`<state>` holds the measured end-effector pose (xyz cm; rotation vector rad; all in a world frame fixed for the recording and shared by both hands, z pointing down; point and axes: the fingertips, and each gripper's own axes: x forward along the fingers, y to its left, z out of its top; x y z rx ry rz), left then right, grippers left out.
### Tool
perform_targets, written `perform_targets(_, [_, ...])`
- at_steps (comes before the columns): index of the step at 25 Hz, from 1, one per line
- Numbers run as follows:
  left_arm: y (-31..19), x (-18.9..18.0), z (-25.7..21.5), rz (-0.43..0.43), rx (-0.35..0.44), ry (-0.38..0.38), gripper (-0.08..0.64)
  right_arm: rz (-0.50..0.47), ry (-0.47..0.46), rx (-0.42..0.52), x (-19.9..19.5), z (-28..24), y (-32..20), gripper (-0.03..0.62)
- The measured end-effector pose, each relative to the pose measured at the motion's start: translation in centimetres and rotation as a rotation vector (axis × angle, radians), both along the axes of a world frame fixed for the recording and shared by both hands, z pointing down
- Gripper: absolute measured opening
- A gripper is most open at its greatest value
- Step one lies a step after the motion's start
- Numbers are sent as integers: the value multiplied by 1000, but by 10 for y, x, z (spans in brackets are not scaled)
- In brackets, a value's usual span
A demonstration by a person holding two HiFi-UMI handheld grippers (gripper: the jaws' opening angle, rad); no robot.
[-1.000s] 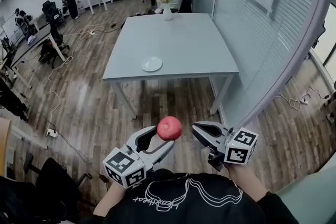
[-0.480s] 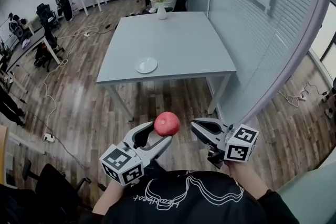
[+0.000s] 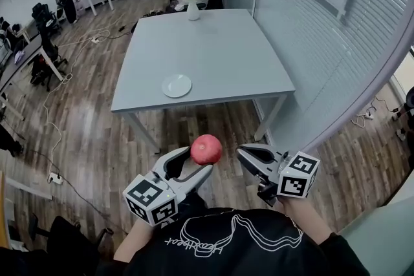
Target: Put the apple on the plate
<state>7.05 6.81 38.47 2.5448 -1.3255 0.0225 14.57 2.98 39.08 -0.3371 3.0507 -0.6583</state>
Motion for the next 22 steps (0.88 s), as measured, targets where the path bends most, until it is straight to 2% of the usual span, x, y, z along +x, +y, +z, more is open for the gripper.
perform_targets(9, [-103, -87, -8, 19, -53, 15, 275, 38, 16, -59, -78, -8, -92, 9])
perform_targets(15, [-160, -133, -7, 52, -68, 10, 276, 60, 27, -76, -128, -4, -144, 9])
perform_targets(22, [-215, -175, -4, 77, -56, -38, 275, 115, 24, -87, -161, -2, -192, 9])
